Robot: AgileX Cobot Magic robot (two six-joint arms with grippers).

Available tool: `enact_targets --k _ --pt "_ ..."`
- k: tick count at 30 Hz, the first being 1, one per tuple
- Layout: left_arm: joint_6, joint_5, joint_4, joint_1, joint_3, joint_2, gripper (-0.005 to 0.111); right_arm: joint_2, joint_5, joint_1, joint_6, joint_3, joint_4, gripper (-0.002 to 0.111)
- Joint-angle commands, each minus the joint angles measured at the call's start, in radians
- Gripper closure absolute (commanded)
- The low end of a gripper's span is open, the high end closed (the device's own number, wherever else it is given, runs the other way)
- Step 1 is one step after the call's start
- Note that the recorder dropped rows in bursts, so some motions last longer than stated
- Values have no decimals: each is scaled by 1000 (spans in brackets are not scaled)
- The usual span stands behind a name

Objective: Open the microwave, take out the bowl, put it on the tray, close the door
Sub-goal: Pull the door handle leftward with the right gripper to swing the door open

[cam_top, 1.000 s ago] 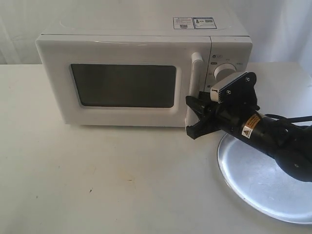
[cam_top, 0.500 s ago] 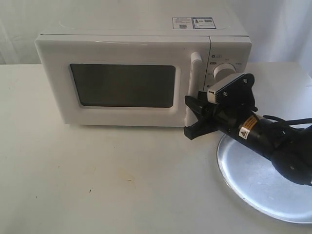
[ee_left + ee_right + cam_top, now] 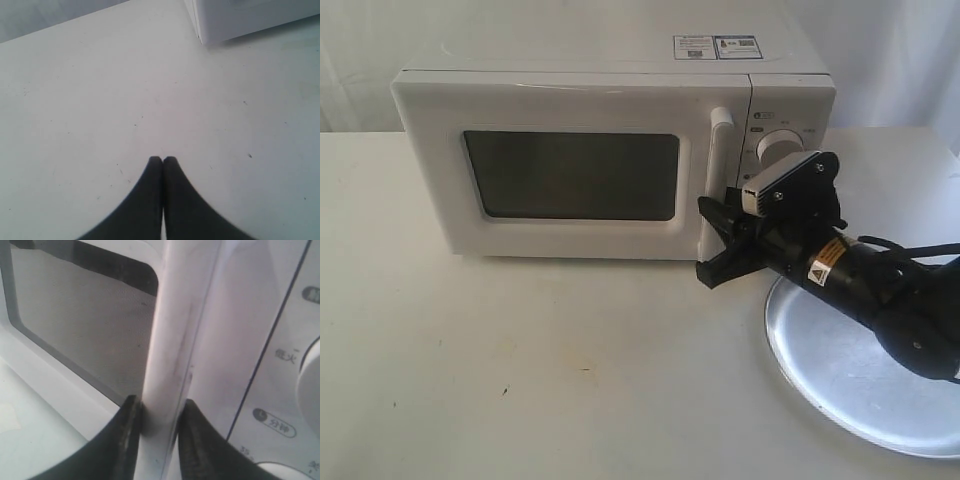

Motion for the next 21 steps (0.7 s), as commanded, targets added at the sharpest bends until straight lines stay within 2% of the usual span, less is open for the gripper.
enact_targets --k 1,11,17,21 --pt "-3 -1 -4 -4 2 -3 107 -9 -167 100 -63 -8 -589 108" --pt "-3 -1 -4 -4 2 -3 107 -108 -167 220 -63 0 -646 108" --pt "-3 -1 -4 -4 2 -3 107 -205 -167 245 -63 15 -682 108" --pt "-3 -1 -4 -4 2 -3 107 -268 -167 263 33 17 -735 108"
